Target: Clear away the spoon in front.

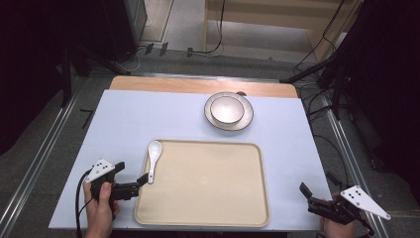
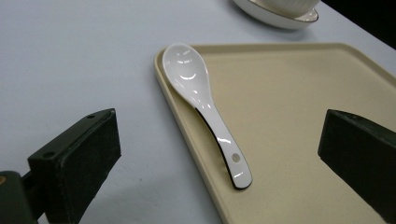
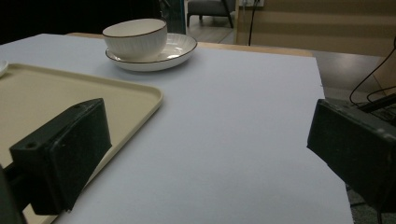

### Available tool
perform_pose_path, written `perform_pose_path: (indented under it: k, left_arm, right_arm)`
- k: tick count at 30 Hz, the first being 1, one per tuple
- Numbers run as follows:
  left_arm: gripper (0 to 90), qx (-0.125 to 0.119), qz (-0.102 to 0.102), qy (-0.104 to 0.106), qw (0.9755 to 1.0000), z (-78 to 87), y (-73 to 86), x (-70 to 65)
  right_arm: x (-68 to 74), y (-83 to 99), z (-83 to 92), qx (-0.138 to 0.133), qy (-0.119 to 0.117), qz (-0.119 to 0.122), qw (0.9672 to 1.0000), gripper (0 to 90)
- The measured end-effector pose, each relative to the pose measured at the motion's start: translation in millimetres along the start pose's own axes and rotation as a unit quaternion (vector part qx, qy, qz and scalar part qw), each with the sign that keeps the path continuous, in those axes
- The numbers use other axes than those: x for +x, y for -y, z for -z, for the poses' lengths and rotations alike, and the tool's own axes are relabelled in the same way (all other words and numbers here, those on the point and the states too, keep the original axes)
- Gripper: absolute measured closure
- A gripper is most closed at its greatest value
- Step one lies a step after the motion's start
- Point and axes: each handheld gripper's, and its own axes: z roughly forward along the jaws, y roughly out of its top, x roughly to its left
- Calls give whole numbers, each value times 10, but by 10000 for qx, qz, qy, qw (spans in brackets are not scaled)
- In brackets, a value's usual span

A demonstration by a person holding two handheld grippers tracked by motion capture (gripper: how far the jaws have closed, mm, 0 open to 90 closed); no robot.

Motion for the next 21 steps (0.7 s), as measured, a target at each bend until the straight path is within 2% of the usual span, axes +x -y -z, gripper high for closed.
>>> perform_pose_path:
  k: [3,7,9,11,17,21]
  left_arm:
    - [0,-56,9,-2,10000,35,-16,25]
    - [0,-174,42,157,9997,109,-36,95]
    - [0,-202,18,148,9997,121,-42,98]
    - [0,-205,-96,95,9997,161,-56,113]
    - [0,-384,39,95,9992,250,-65,184]
    - [0,-422,-14,44,9991,311,-69,242]
  right_arm:
    - [2,-4,4,-8,24,8,10000,0]
    - [1,0,4,17,31,22,10000,0]
    - [-1,0,5,17,35,20,10000,0]
    - [-3,1,7,19,37,15,10000,0]
    - [-11,3,15,9,54,8,10000,0]
    - [-19,8,21,10,73,-4,10000,0]
